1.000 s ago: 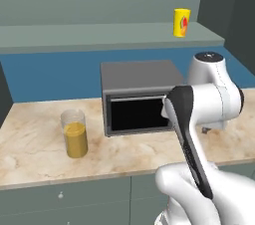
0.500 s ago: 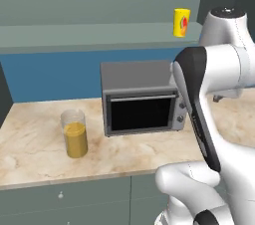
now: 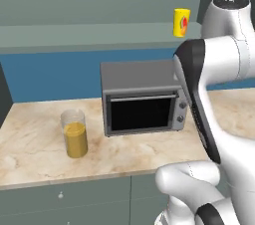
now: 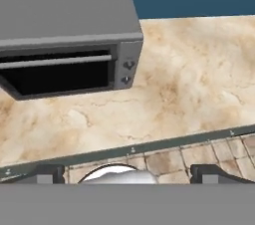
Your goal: There is a tray on the dining counter. Grab the cup, mug, and pitcher and place them on the tray. The pitcher may be placed next to the tray if it cannot fit the tray.
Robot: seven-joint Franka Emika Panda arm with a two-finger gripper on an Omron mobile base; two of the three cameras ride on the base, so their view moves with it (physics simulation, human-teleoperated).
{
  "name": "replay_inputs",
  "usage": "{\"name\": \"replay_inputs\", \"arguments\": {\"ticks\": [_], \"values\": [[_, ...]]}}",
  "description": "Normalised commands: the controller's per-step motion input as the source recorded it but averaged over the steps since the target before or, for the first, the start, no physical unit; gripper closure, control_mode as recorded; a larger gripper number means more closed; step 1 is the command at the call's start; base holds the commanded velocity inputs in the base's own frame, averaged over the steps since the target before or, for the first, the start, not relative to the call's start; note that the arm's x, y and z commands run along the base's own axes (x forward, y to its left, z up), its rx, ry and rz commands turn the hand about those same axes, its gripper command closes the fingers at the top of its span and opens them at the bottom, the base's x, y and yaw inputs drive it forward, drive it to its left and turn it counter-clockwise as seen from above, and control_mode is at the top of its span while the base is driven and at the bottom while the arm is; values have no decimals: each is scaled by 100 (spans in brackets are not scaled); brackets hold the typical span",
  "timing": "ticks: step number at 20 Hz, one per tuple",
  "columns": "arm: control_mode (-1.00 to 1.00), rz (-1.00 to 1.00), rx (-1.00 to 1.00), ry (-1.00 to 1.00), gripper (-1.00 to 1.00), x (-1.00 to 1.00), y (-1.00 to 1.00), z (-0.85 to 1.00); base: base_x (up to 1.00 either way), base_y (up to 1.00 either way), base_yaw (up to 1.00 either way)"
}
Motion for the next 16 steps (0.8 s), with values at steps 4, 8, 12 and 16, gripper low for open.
{"name": "replay_inputs", "arguments": {"ticks": [4,8,12,16], "values": [[-100,29,-13,-10,-100,28,0,-4,0,0,0],[-100,17,-10,-20,-100,42,1,26,0,0,0],[-100,3,-13,-17,-100,56,21,55,0,0,0],[-100,0,-18,-7,-100,57,19,57,0,0,0]]}}
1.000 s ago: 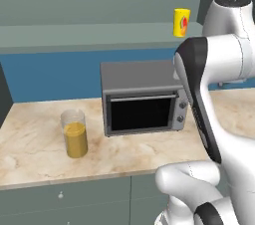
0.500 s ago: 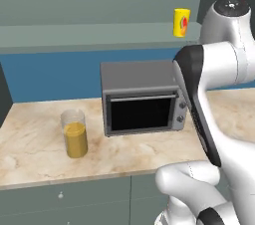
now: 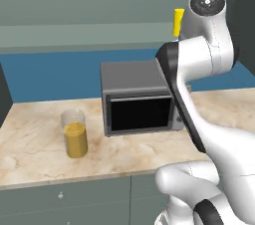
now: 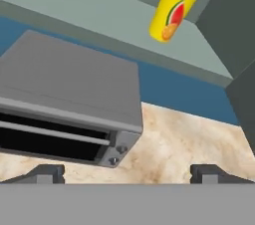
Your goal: There is a tray on the dining counter. Grab the cup, mug, and pitcher and place them on the tray. The pitcher may be placed next to the tray if it cannot fit the tray.
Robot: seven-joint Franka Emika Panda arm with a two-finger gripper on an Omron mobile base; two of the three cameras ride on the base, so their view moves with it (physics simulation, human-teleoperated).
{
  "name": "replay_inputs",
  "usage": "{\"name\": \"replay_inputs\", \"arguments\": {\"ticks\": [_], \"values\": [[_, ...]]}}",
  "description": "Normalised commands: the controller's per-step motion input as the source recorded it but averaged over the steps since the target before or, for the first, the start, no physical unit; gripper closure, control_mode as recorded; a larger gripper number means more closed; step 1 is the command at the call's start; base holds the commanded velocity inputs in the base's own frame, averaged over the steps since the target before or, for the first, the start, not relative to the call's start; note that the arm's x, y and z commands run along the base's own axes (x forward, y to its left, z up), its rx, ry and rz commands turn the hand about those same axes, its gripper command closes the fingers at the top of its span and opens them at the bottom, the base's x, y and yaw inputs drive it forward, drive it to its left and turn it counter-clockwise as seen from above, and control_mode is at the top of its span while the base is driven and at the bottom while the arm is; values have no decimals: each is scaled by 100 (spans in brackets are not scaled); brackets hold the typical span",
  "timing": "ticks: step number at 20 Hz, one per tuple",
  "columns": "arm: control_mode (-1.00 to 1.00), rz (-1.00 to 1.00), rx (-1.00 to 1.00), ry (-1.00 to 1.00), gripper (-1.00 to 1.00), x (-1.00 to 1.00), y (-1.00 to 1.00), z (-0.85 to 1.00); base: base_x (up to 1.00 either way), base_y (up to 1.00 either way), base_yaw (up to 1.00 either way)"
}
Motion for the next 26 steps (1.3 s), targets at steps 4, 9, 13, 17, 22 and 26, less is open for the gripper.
{"name": "replay_inputs", "arguments": {"ticks": [4,9,13,17,22,26], "values": [[-100,0,-20,-6,-100,52,0,32,0,0,0],[-100,0,-14,-1,-100,72,0,14,0,0,0],[-100,0,-12,-2,-100,66,-1,2,0,0,0],[-100,0,-10,-6,-100,36,-1,9,0,0,0],[-100,0,-2,-2,-100,25,-20,19,0,0,0],[-100,0,0,0,-100,46,-19,18,0,0,0]]}}
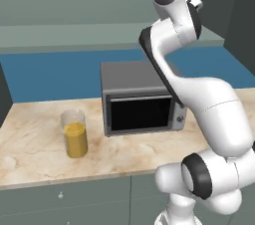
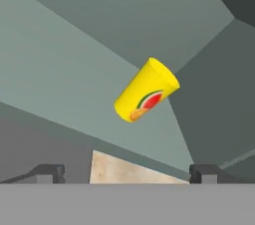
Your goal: There is a tray on the dining counter. Grab the cup, mug, and pitcher and place them on the tray. The pitcher may be placed next to the tray if it cannot fit the tray.
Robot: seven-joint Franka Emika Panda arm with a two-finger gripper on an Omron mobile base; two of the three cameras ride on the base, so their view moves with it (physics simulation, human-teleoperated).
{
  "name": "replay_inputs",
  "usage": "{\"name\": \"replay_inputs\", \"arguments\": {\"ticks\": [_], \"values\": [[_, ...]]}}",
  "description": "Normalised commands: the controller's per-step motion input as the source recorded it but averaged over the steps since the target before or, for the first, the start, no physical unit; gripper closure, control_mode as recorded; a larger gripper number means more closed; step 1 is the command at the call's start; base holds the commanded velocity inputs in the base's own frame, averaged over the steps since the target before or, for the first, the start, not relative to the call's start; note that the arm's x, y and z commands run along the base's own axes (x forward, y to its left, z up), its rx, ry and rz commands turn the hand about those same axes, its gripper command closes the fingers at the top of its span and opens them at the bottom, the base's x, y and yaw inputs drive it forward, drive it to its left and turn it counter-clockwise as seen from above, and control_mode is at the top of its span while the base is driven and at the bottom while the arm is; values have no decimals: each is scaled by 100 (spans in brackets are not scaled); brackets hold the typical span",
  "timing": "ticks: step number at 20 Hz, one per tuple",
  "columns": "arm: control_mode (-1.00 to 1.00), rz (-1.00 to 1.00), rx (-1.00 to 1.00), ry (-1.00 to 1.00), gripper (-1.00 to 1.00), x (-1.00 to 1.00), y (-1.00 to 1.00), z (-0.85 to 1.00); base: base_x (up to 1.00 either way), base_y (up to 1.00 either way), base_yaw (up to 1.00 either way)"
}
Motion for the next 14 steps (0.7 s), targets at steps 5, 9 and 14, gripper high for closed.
{"name": "replay_inputs", "arguments": {"ticks": [5,9,14], "values": [[-100,0,0,0,-100,52,-5,8,0,0,0],[-100,0,0,0,-100,43,-3,0,0,0,0],[-100,0,0,0,-100,50,-11,0,0,0,0]]}}
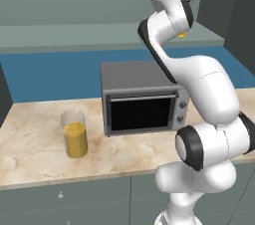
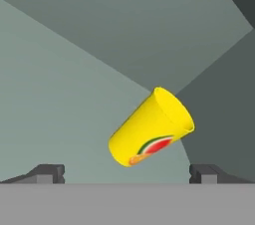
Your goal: There is a tray on the dining counter. Grab the cup, mug, and pitcher and place them on the tray. The pitcher may be placed next to the tray if it cannot fit the tray.
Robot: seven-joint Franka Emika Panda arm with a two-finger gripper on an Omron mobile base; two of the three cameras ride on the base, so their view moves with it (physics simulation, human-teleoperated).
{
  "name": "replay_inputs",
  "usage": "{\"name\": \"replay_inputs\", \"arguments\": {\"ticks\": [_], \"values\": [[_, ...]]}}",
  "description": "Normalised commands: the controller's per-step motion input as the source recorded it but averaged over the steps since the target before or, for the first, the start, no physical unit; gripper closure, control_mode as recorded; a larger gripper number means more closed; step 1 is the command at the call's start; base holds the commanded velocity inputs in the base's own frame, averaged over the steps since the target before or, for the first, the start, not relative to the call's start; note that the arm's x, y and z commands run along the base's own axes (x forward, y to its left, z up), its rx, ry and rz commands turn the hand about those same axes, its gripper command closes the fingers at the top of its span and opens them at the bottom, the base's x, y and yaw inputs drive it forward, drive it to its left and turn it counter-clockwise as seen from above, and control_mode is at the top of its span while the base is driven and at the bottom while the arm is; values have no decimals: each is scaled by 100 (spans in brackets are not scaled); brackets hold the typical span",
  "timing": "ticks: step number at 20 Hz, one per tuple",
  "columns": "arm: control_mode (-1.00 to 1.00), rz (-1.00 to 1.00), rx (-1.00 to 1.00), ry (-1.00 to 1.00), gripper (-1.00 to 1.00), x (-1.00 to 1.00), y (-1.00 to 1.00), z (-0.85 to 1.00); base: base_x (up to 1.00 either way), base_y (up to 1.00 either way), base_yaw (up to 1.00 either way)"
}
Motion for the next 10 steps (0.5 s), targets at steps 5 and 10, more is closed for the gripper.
{"name": "replay_inputs", "arguments": {"ticks": [5,10], "values": [[-100,-3,0,0,-100,26,-26,0,0,0,0],[-100,-5,0,0,-100,21,-16,0,0,0,0]]}}
